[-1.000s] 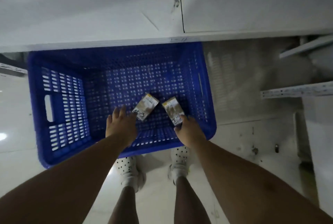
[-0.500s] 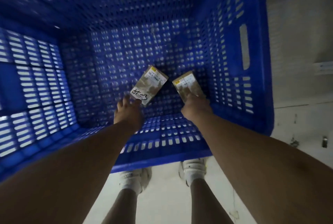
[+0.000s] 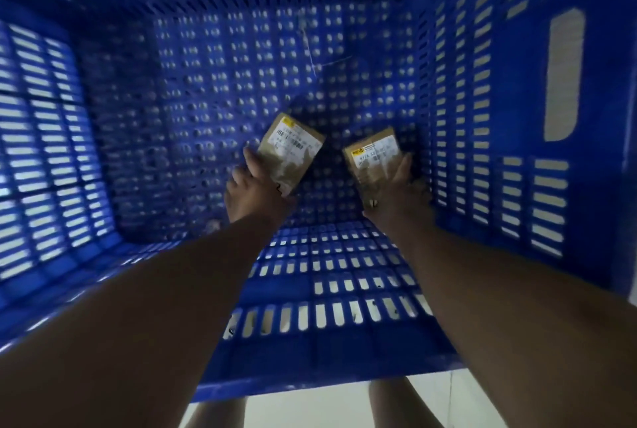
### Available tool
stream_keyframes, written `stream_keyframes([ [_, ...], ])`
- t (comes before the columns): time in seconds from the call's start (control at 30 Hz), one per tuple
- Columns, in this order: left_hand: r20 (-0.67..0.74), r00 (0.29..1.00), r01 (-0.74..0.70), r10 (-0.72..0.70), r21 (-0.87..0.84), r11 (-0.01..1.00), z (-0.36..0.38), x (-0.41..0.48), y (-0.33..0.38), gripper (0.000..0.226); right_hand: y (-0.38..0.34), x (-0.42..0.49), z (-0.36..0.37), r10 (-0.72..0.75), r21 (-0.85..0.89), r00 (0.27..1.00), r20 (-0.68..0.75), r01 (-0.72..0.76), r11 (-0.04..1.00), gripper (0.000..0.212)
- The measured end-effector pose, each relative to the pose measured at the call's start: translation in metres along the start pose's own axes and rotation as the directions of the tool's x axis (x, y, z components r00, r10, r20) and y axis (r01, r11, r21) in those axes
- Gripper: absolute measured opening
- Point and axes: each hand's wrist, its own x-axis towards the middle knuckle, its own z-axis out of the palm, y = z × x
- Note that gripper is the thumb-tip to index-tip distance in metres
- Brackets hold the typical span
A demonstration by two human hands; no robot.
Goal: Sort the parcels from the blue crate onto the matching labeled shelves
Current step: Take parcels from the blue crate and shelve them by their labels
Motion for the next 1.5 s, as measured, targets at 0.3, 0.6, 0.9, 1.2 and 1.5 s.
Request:
stream_keyframes([
  [0.3,0.028,0.999,-0.038,0.044,-0.191,0.981,-0.034,-0.037,0.002,0.08,-0.028,-0.035,-0.023,-0.093,0.409,0.987,0.13,0.032,0.912,0.108],
  [0.6,0.149,0.988,0.146,-0.052,-0.738,0.659,-0.119,-0.118,0.028,0.117,-0.024,-0.107,-0.101,-0.213,0.835,0.952,0.222,-0.073,0.545,0.031],
  [0.9,0.178,0.973,0.038,0.144,-0.746,0.665,-0.186,-0.211,0.065,0.067,0.019,-0.197,-0.168,-0.295,0.925,0.879,0.374,-0.377,0.049,0.053],
  [1.2,-0.177,0.976,-0.204,0.129,-0.52,0.83,-0.258,-0.333,0.112,0.111,0.065,-0.297,-0.25,-0.487,0.976,0.846,0.219,-0.181,0.125,0.022],
  [1.5,-0.334,0.885,-0.443,0.325,-0.384,0.81,-0.35,-0.467,0.16,0.123,0.1,-0.402,-0.339,-0.568,0.999,0.823,0.001,0.02,0.031,0.043],
])
